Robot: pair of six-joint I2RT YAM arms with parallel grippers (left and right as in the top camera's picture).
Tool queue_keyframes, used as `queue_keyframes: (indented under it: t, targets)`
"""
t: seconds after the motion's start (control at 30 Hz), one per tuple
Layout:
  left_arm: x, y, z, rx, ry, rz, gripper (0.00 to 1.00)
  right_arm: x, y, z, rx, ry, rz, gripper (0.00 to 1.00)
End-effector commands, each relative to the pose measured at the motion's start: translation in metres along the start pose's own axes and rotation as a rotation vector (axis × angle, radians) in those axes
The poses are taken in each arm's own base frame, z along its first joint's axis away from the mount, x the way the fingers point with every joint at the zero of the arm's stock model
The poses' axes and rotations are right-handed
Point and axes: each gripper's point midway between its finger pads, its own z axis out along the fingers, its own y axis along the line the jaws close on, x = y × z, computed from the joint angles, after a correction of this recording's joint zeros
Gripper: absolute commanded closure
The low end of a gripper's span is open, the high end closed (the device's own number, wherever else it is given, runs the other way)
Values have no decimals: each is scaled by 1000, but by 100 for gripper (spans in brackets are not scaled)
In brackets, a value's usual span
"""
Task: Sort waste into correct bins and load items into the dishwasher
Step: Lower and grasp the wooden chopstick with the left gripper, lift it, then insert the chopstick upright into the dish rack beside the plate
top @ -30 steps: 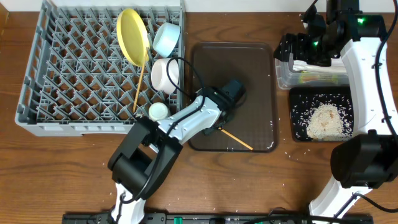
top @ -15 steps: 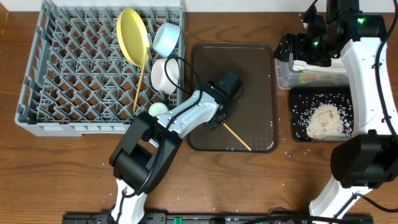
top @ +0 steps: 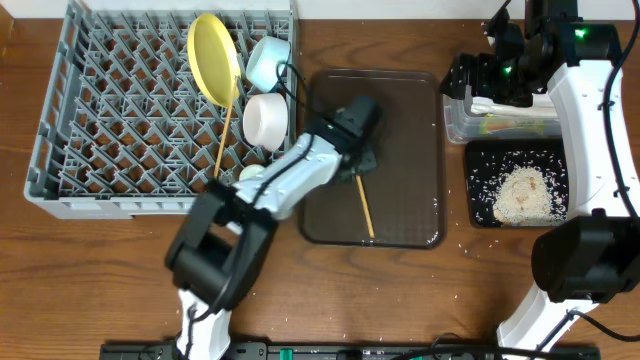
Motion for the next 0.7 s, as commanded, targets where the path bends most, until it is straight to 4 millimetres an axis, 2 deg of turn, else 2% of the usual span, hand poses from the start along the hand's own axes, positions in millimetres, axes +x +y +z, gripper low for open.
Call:
queue_keyframes:
  t: [0.0, 0.1, 0.13, 0.27, 0.37, 0.47, 0.57, 0.67]
  targets:
    - [-40, -20, -70, 105, -150, 224, 93, 2, 10, 1, -11, 3, -18, 1]
    - [-53, -20, -110, 106, -238, 344, 93, 2, 10, 1, -11, 3, -18, 1]
    - [-59, -13, -127, 74, -281, 371, 93, 2, 10, 1, -11, 3, -18, 1]
    - [-77, 23, -180, -99, -415, 455, 93, 2, 10, 1, -11, 3, -18, 1]
    - [-89, 56, -207, -245, -467, 500, 93, 2, 10, 1, -11, 3, -18, 1]
    - [-99, 83, -213, -337, -454, 544, 92, 2, 10, 1, -11, 3, -18, 1]
    - [-111, 110, -206, -401, -419, 575, 93, 2, 10, 1, -11, 3, -18, 1]
    - [-129, 143, -199, -448, -402, 504, 93, 2, 10, 1, -11, 3, -18, 1]
